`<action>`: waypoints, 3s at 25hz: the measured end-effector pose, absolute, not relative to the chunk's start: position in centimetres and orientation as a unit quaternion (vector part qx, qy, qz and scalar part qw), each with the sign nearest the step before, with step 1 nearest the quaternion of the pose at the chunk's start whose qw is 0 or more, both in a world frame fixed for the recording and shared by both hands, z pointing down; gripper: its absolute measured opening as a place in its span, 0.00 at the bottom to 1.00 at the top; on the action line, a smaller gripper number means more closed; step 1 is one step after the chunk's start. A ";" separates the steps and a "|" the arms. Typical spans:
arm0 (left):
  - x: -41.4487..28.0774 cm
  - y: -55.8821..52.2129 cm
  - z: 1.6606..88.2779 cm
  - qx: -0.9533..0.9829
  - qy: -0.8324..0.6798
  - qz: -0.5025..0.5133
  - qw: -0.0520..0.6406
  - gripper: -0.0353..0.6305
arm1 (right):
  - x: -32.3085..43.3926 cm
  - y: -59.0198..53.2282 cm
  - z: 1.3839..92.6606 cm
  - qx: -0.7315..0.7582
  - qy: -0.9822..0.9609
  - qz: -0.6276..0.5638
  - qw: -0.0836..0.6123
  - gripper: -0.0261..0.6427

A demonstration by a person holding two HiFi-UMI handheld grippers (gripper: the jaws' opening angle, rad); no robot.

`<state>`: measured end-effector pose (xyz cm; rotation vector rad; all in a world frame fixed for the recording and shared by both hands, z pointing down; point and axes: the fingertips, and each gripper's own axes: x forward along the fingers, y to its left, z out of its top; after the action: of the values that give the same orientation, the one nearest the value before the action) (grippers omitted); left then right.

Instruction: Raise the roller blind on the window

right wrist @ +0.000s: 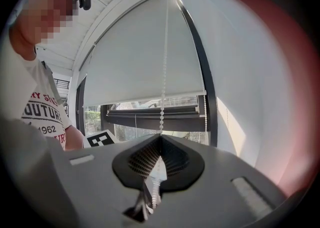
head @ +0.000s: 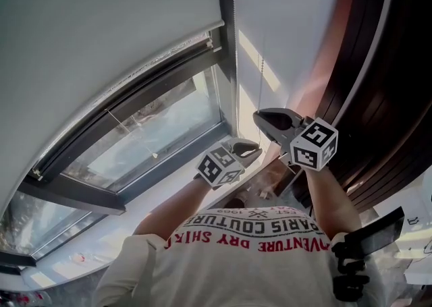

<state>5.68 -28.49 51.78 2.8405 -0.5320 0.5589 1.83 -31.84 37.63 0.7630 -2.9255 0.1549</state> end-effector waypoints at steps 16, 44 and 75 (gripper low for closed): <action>1.7 -31.7 31.3 0.980 -0.190 0.006 0.057 0.20 | 2.8 -31.8 37.9 0.246 -0.965 0.067 0.053 0.05; 4.0 -35.2 21.2 0.988 -0.148 -0.036 0.021 0.06 | 2.0 -32.3 38.5 0.260 -0.962 0.071 0.035 0.05; 3.7 -36.0 29.9 0.981 -0.191 0.022 0.032 0.06 | 2.0 -32.2 47.4 0.283 -0.946 0.105 0.117 0.05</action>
<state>3.70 -35.98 29.92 3.0209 -0.5880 0.0667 2.03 -32.23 47.37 0.8271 -2.7691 0.3072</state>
